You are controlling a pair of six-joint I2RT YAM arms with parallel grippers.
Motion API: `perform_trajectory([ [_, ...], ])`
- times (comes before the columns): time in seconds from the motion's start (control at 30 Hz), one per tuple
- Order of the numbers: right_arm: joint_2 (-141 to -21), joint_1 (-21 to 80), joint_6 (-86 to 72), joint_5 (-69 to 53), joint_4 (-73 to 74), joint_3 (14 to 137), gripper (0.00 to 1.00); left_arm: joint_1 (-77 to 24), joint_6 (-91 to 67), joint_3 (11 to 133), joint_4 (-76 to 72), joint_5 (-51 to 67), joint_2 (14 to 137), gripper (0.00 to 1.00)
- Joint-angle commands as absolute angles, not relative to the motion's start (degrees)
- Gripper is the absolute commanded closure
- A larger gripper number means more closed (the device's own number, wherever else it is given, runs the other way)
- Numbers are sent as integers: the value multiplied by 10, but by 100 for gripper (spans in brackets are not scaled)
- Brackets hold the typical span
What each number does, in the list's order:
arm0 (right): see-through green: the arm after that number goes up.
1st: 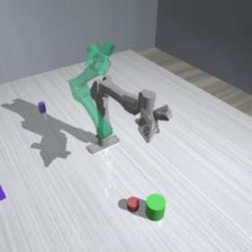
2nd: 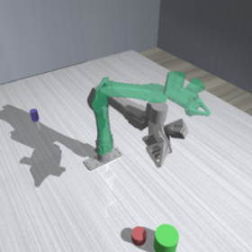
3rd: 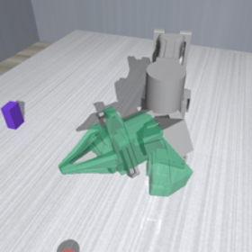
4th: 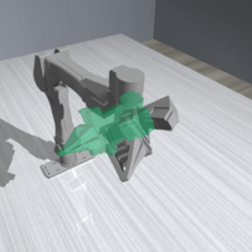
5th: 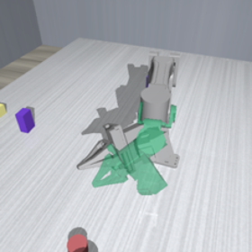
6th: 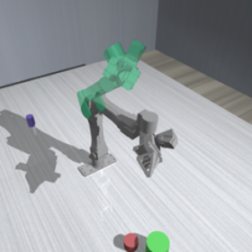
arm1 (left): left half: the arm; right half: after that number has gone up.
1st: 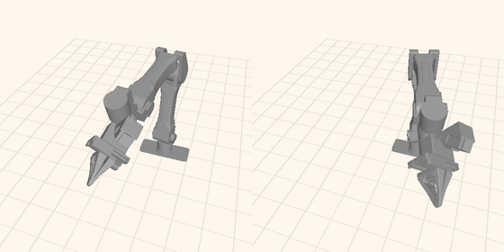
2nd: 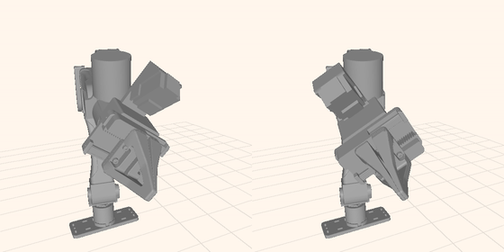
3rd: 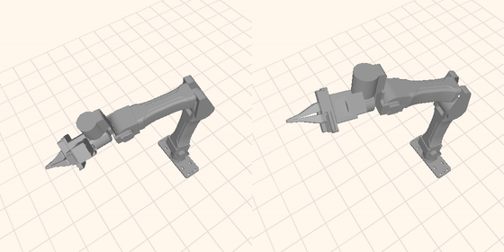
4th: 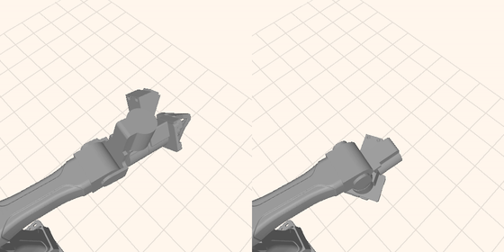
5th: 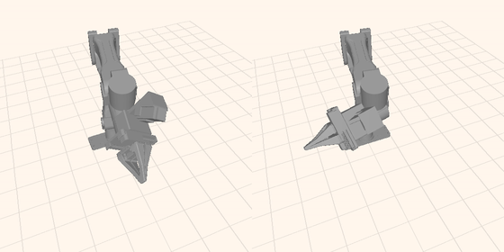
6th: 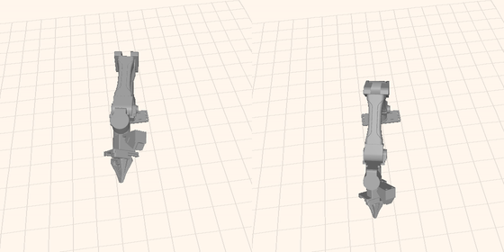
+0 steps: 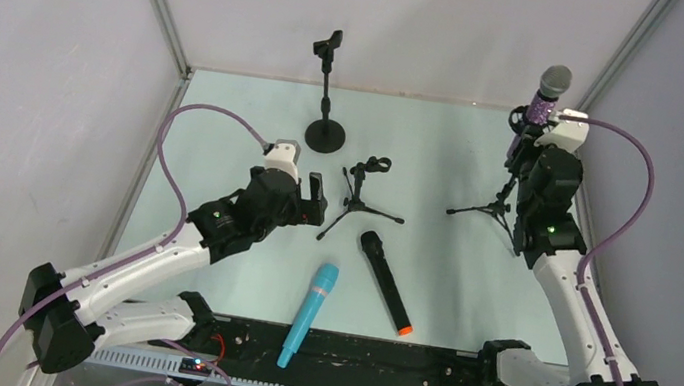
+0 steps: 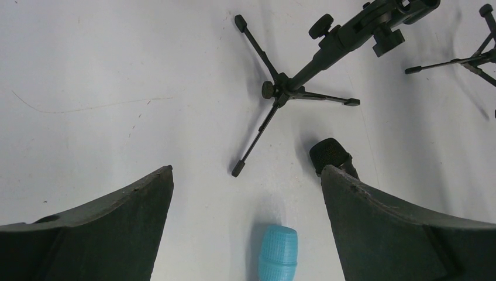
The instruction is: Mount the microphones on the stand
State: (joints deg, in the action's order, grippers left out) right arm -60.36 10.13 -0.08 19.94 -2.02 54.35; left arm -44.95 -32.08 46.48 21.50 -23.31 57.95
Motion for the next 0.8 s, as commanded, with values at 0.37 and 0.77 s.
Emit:
perform_trajectory([
  [0.37,-636,-22,-77,216,-113,579,100,-453,-297,455,191,-239,575,0],
  [0.77,-652,-23,-69,201,-169,513,100,-452,-299,454,190,-239,571,0],
])
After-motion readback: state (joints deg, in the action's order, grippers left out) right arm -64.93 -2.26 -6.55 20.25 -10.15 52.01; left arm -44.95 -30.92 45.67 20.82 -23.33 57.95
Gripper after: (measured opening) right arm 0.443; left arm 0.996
